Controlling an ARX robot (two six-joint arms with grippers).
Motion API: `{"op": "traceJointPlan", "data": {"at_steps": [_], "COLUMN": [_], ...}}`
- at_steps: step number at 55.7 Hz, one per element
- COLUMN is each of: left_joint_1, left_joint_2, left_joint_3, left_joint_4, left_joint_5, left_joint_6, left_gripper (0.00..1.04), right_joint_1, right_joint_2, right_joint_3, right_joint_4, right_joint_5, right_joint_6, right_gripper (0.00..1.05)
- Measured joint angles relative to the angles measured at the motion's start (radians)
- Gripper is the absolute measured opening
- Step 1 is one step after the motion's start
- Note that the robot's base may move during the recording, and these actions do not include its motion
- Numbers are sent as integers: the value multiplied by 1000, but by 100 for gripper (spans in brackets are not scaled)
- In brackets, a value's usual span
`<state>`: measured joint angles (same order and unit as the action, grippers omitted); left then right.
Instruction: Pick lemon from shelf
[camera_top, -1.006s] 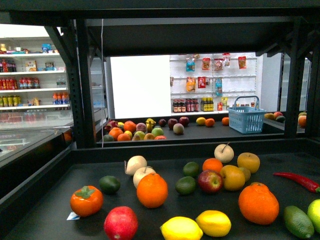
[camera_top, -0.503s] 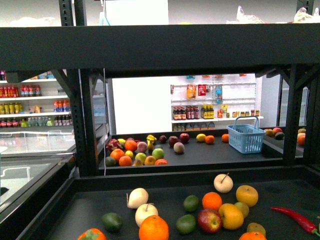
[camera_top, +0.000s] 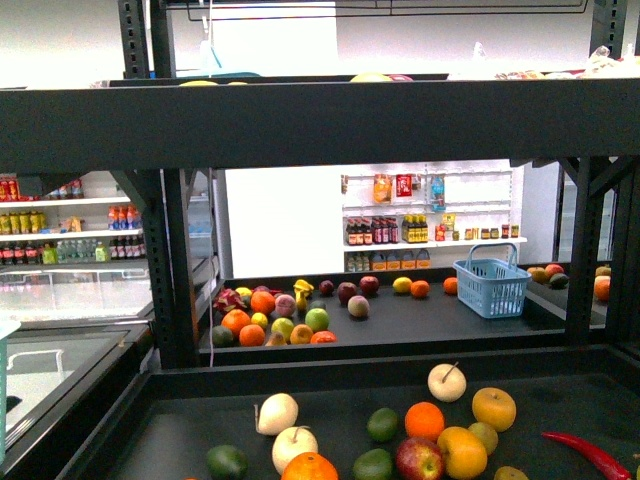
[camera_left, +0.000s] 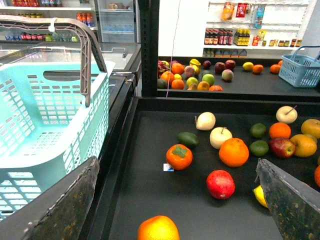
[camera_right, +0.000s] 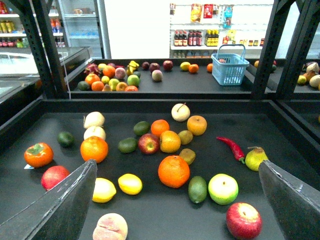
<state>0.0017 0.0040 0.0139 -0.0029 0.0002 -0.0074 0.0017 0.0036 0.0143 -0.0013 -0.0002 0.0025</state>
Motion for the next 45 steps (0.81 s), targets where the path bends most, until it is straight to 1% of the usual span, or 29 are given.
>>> {"op": "traceJointPlan", "data": {"at_steps": [4, 7, 10, 16, 18, 20, 24, 27, 31, 34, 38, 45], "left_joint_1": [10, 34, 66, 172, 217, 286, 365, 425, 484, 519, 583, 616], "left_joint_2": [62, 154, 238, 445, 521, 636, 762, 858, 955, 1015, 1138, 1276], "left_joint_3": [23, 44, 74, 196, 253, 343, 451, 538, 625, 678, 787, 883], "left_joint_4": [-58, -37, 8, 121, 154, 191, 204, 188, 170, 176, 201, 249], "left_joint_5": [37, 85, 134, 269, 314, 372, 429, 454, 472, 484, 526, 547], "left_joint_6": [-97, -195, -251, -375, -429, -506, -623, -715, -832, -891, -1030, -1146], "left_gripper": [97, 97, 97, 97, 97, 97, 97, 97, 97, 97, 97, 97], "right_joint_1": [0, 0, 0, 0, 0, 0, 0, 0, 0, 0, 0, 0], "right_joint_2": [0, 0, 0, 0, 0, 0, 0, 0, 0, 0, 0, 0], "right_joint_3": [0, 0, 0, 0, 0, 0, 0, 0, 0, 0, 0, 0], "right_joint_4": [0, 0, 0, 0, 0, 0, 0, 0, 0, 0, 0, 0], "right_joint_5": [0, -2, 0, 0, 0, 0, 0, 0, 0, 0, 0, 0], "right_joint_6": [0, 0, 0, 0, 0, 0, 0, 0, 0, 0, 0, 0], "right_gripper": [97, 97, 97, 97, 97, 97, 97, 97, 97, 97, 97, 97]}}
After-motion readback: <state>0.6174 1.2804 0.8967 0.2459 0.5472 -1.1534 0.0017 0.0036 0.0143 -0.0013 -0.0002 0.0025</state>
